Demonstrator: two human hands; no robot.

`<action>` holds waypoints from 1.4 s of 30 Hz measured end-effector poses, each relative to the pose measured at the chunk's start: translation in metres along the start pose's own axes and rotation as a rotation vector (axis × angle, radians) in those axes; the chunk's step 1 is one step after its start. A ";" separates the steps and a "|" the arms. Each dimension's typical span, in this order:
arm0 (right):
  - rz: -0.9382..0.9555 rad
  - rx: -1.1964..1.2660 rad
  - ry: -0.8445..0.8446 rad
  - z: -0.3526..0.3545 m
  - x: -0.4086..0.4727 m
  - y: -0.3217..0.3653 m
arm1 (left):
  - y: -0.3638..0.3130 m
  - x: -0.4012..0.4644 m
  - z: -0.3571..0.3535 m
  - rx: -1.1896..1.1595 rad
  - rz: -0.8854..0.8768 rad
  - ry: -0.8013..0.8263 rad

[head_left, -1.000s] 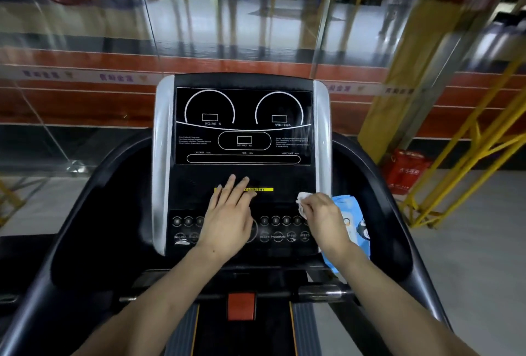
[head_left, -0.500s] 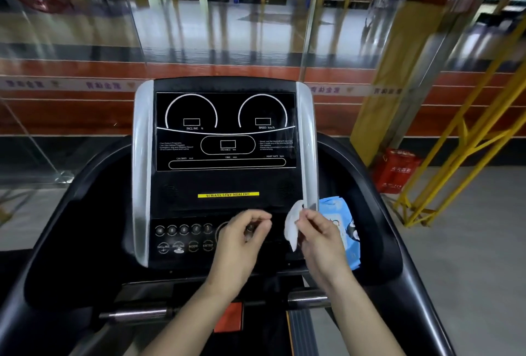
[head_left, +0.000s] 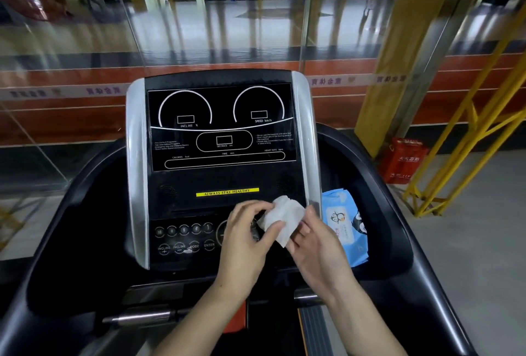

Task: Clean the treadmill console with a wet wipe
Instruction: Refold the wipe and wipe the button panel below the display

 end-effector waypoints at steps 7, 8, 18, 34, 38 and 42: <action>0.122 -0.208 -0.089 0.012 0.010 0.010 | 0.029 0.006 -0.007 -0.490 0.520 0.095; 0.129 -0.239 -0.095 0.014 0.011 0.011 | 0.032 0.006 -0.007 -0.516 0.558 0.118; 0.219 -0.457 -0.166 0.028 0.020 0.028 | 0.028 0.010 -0.009 -0.574 0.610 0.214; 0.197 -0.612 -0.184 0.021 0.009 0.025 | 0.004 -0.002 -0.021 -0.129 -0.087 0.250; 0.195 -0.661 -0.149 0.022 0.006 0.026 | 0.004 -0.004 -0.018 -0.234 0.001 0.182; 0.187 -0.717 -0.166 0.028 0.006 0.026 | 0.010 -0.002 -0.012 -0.331 0.092 0.078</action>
Point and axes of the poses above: each hand's wrist, its own x-axis towards the middle knuckle, its own z-axis out of the back of the hand, y = z × x, the point moved 6 cm from there along x, towards the middle knuckle, and after that the axes turned 7 degrees about -x, right-handed, at the moved point
